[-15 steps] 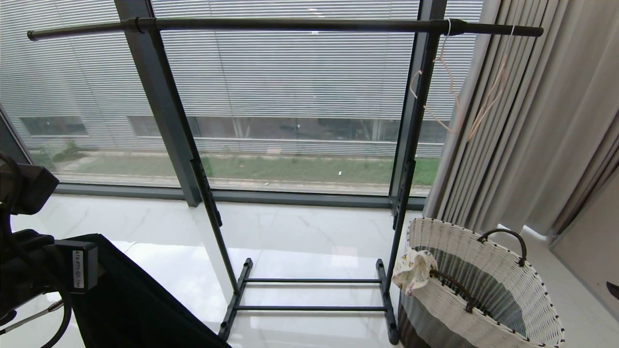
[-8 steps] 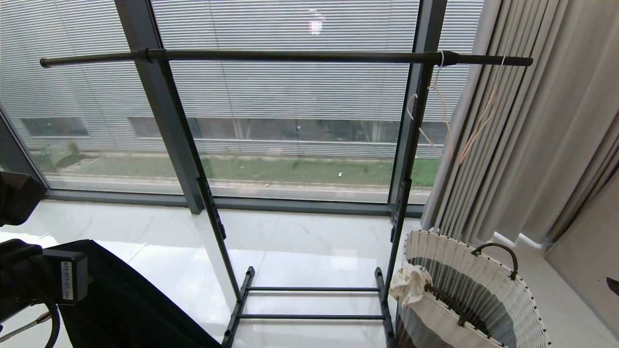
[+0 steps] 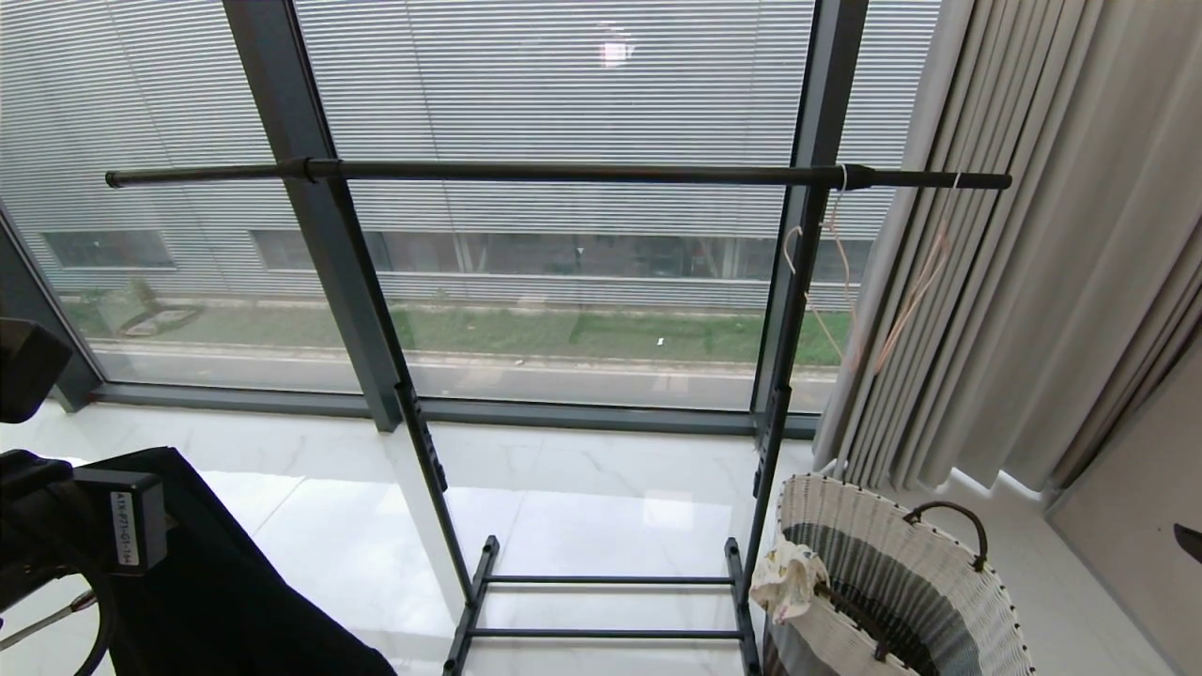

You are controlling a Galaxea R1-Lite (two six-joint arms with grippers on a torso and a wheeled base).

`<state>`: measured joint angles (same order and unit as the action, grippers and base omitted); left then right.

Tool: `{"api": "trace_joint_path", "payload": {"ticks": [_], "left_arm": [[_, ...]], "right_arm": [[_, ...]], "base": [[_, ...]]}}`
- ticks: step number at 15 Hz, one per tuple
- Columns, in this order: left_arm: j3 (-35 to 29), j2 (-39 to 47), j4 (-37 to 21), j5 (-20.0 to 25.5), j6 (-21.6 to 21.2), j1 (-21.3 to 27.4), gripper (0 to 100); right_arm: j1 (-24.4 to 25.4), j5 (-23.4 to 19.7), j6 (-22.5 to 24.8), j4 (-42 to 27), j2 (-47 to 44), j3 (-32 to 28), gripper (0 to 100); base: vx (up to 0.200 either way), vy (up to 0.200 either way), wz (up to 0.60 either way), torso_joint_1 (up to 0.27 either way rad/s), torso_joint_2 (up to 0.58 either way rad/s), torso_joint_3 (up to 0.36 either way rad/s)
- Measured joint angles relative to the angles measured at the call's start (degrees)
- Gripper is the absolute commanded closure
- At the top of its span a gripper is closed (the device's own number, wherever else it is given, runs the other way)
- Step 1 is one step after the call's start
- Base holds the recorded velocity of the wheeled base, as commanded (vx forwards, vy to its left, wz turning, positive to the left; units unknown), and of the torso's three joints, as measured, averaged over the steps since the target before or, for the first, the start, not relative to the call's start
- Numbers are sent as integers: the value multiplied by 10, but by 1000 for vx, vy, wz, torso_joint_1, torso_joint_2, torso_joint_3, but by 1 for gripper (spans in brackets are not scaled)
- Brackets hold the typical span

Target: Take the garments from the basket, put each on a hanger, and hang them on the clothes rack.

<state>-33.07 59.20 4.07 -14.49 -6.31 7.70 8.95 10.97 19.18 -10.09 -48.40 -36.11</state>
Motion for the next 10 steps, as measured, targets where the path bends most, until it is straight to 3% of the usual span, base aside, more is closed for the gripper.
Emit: {"api": "trace_joint_path", "payload": {"ticks": [4,10], "left_arm": [[5,0,1,0,-2,0,100],[10,-2,1,-4,-8,0,100]], "right_arm": [[0,-23,-22,22,0,13,0],[0,-24,-60,65,-14,34,0]], "base": [[0,0,0,84,-174,-88],[200,0,0,8,-11,-2]]}}
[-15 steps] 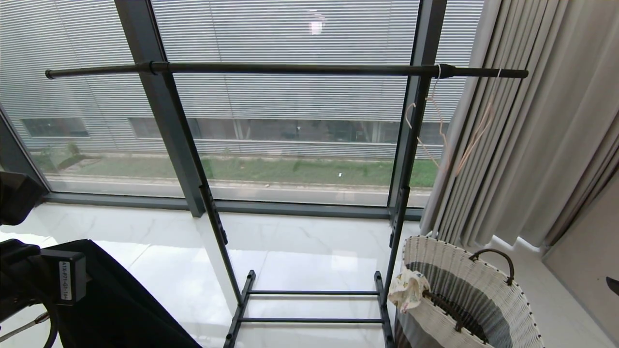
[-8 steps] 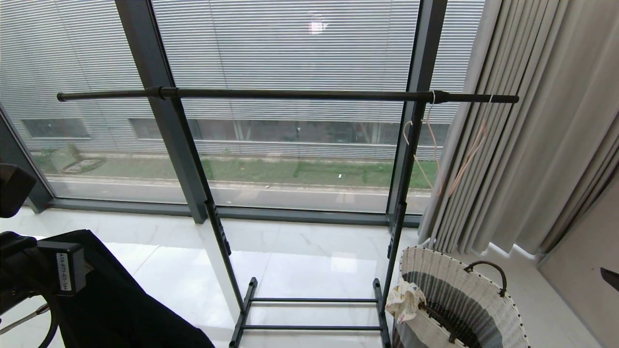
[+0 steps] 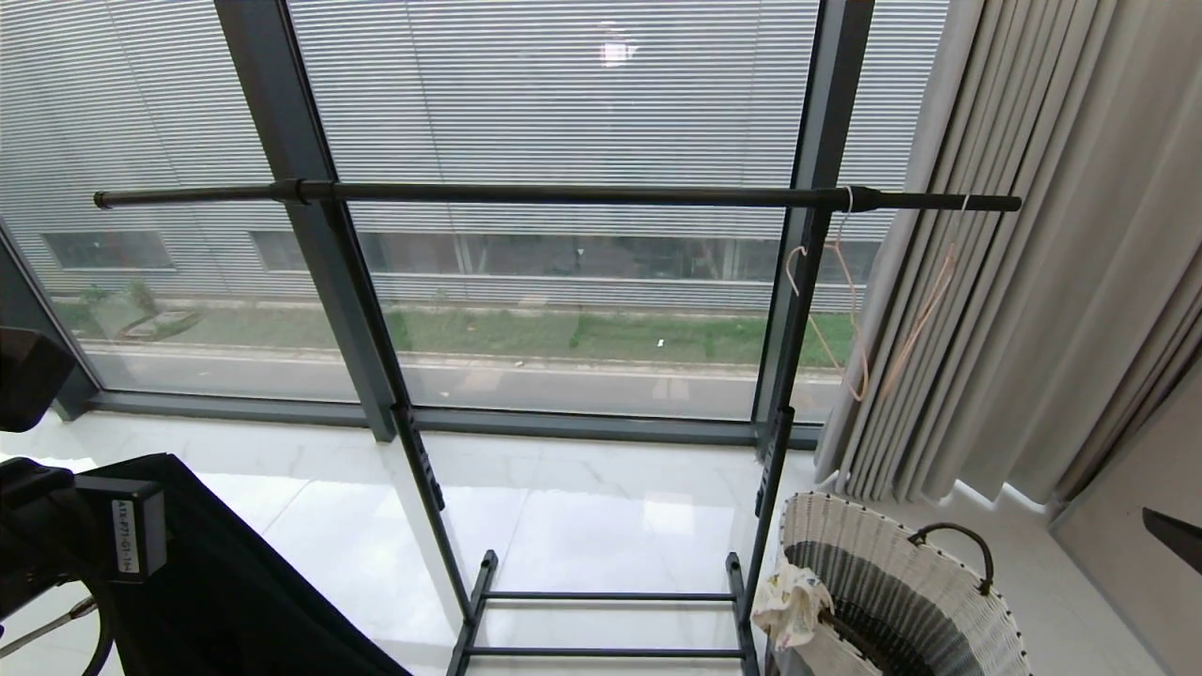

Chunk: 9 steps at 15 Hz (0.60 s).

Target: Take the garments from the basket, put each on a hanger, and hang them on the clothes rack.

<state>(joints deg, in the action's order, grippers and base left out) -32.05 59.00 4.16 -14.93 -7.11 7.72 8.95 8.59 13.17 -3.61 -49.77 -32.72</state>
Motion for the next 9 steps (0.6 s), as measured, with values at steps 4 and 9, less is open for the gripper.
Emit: {"api": "trace_joint_path", "payload": {"ticks": [4,9], "left_arm": [[0,-2,0,0,-14,1,100],[-1,-3,0,0,-16,1,100]], "right_arm": [[0,-24,-44,53,-24,1,0],[0,-31,-66,140,-111,-2,0]], "base": [[200,0,0,7,4,1],[200,0,0,5,3,1]]}}
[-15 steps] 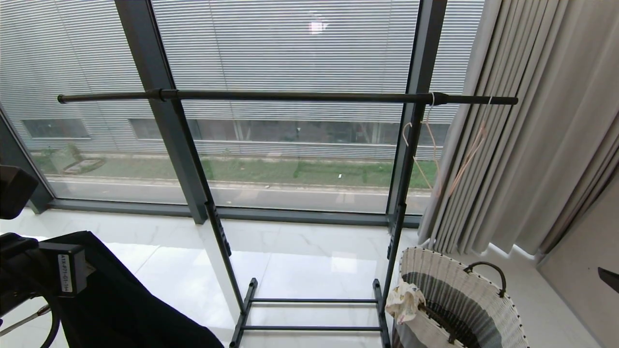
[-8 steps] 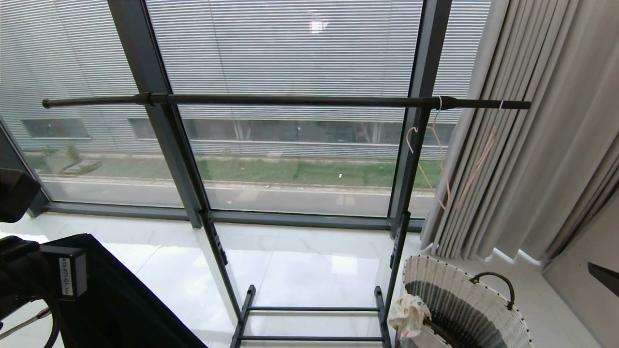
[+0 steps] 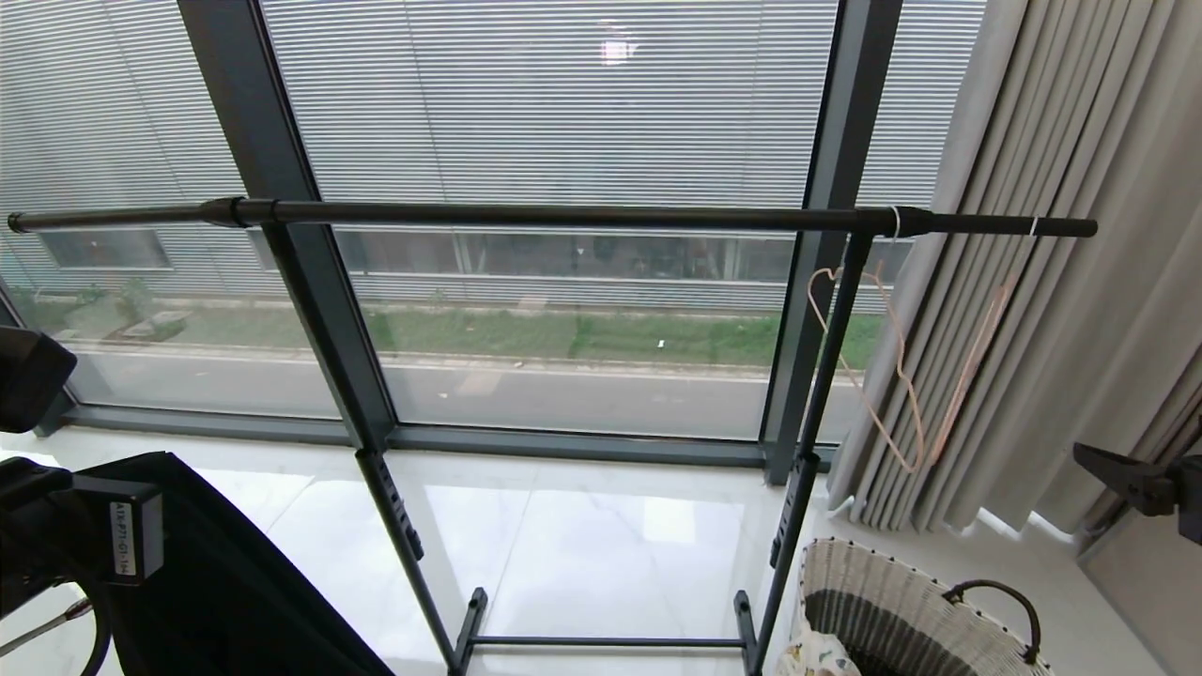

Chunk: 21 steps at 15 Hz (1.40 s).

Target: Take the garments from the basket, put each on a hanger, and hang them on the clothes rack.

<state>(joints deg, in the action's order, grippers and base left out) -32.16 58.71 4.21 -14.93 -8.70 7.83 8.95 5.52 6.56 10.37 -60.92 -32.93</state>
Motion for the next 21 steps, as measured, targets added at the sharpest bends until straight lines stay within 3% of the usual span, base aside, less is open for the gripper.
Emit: {"api": "trace_joint_path", "payload": {"ticks": [5,12,21], "left_arm": [[1,-1,1,0,0,0,100],[8,-8,0,0,0,0,100],[15,-10,1,-3,0,0,100]], "right_arm": [[-18,3,-33,89,-118,-18,0],[-75,3,-71,152,-256,-59,0],[-103,0,-73,154,-293,-41,0]], "base": [[200,0,0,0,4,0],[0,0,0,0,0,0],[0,0,0,0,0,0]]}}
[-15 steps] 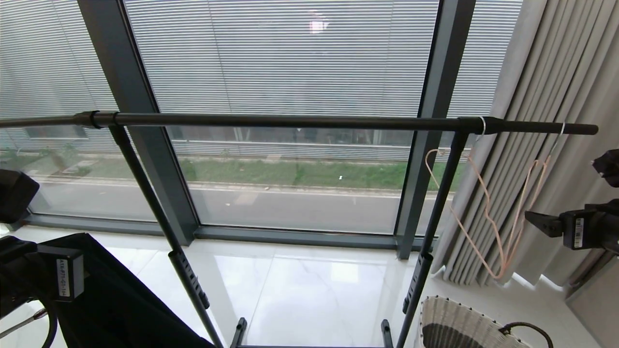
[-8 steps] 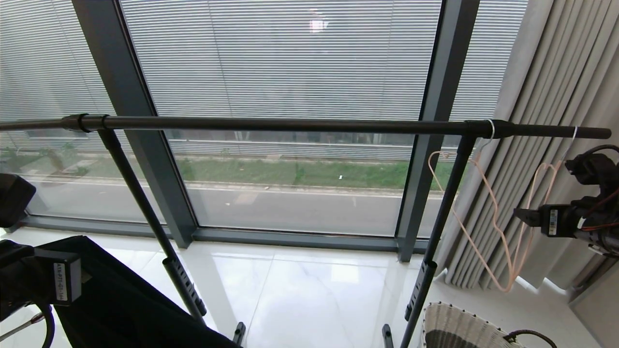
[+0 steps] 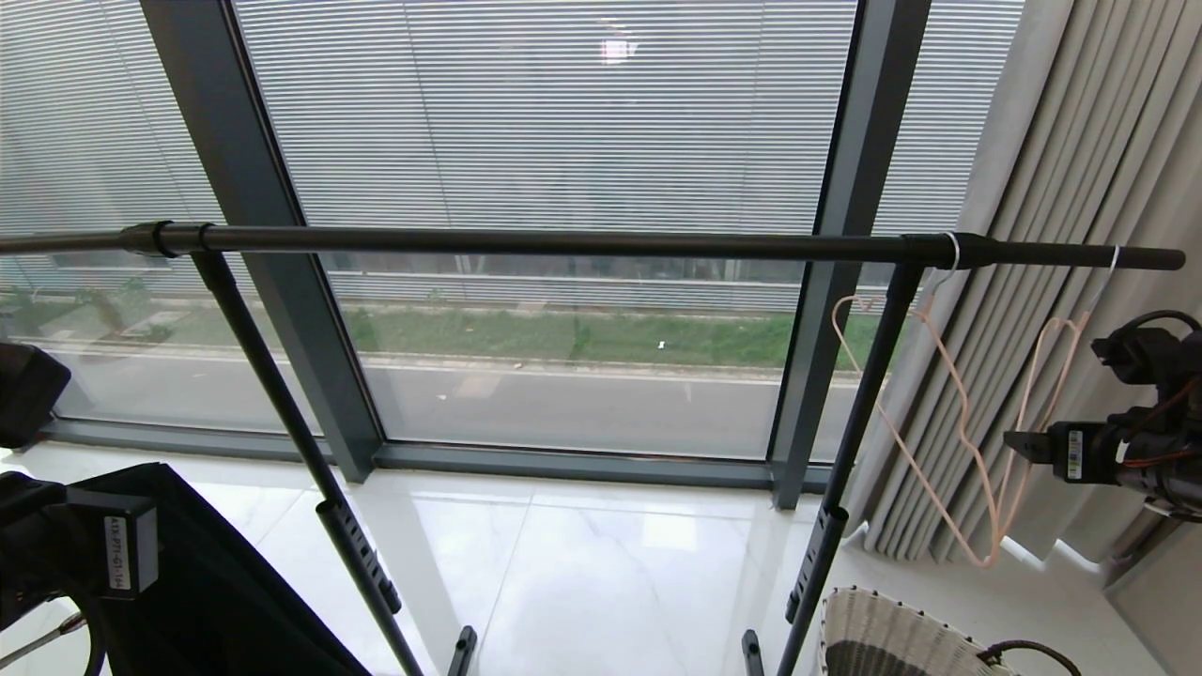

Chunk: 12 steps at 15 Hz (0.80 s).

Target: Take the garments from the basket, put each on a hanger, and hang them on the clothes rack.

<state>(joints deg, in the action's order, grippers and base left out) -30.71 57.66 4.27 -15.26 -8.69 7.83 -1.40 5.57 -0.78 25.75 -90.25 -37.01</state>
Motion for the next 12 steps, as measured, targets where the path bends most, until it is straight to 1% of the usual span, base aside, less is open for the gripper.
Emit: {"api": "trace_joint_path", "payload": {"ticks": [12], "left_arm": [[2,-3,0,0,0,0,100]], "right_arm": [[-20,-3,0,1,0,2,0]], "base": [[0,0,0,0,0,0]]}}
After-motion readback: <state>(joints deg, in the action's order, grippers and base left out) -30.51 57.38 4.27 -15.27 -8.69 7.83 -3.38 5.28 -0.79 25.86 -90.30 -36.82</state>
